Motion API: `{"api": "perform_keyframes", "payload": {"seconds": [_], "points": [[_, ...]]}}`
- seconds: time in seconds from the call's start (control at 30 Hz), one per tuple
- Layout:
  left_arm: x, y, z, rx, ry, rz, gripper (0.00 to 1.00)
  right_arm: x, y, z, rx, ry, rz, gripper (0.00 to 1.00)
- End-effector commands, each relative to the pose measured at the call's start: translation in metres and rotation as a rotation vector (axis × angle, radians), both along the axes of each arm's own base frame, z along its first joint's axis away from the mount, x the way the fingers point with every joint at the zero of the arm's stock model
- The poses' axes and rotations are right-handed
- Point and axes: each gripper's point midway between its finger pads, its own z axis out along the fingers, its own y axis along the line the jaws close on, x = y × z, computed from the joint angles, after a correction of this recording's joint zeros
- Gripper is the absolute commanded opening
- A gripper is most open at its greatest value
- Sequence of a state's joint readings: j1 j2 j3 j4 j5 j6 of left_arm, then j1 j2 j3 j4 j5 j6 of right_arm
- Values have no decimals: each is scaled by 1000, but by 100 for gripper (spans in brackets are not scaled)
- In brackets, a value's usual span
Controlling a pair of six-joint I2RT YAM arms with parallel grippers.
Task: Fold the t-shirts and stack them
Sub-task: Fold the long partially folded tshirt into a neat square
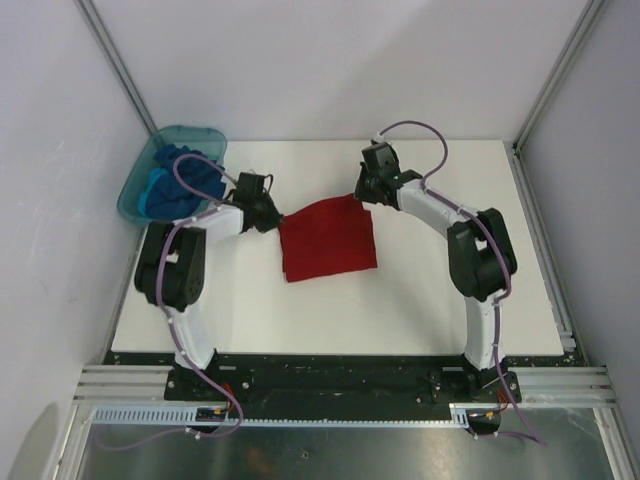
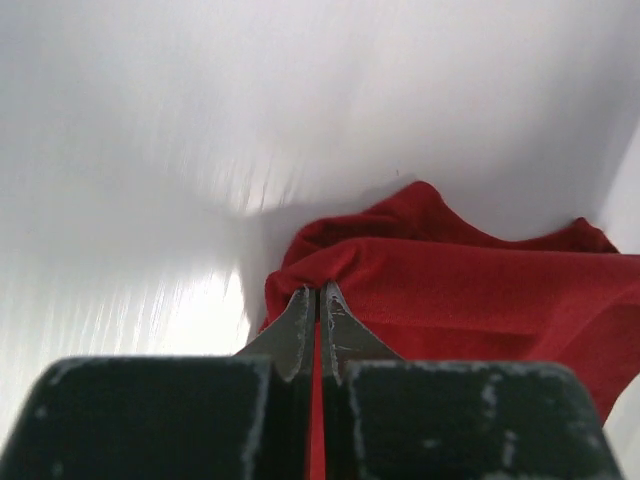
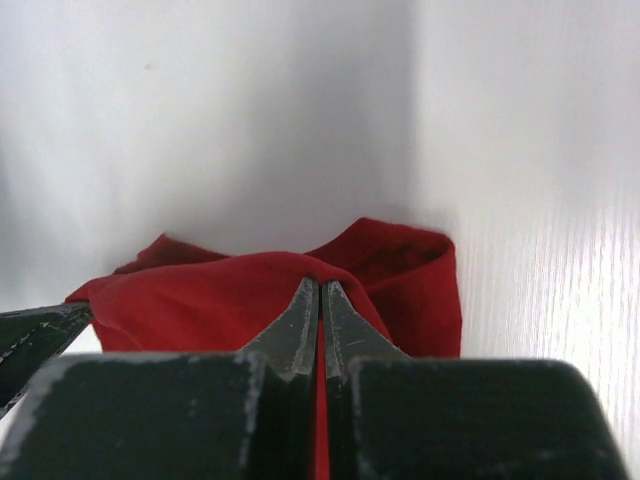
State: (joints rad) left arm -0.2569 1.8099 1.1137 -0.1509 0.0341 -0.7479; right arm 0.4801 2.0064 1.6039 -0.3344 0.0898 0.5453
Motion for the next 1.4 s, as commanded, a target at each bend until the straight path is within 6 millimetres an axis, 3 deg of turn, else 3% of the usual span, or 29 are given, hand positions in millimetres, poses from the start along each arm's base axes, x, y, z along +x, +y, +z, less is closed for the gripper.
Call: {"api": "perform_keyframes", "payload": {"seconds": [0.0,0.13,0.27,0.4,0.6,0.77,0.9,1.07,1.27,1.37], "points": [[40,-7,3,-13,-49,-70,0,41,-13,-24,-24,-39,-44,0],[55,-15,10,-36,-73,-94,0,52,-14,-34,-29,-26,-50,0],[52,-17,30,-46,-111,-110,0,55,-15,-15,-30,-55,-60,0],[40,-16,51,-48,-148,-127,0,48,-15,19,-10,-83,-68,0],[12,-22,82,-73,-207,-200,0,9,-18,55,-4,-92,-70,0],[-2,-29,92,-104,-220,-255,0,-31,-29,59,-9,-78,-82,0],[1,-35,96,-115,-228,-273,0,-43,-39,62,-28,-86,-94,0],[25,-42,88,-106,-222,-287,0,-34,-42,48,-36,-75,-85,0],[61,-35,56,-68,-173,-225,0,12,-52,13,-1,-82,-70,0],[68,-25,48,-51,-160,-171,0,34,-48,1,-10,-91,-35,0]]}}
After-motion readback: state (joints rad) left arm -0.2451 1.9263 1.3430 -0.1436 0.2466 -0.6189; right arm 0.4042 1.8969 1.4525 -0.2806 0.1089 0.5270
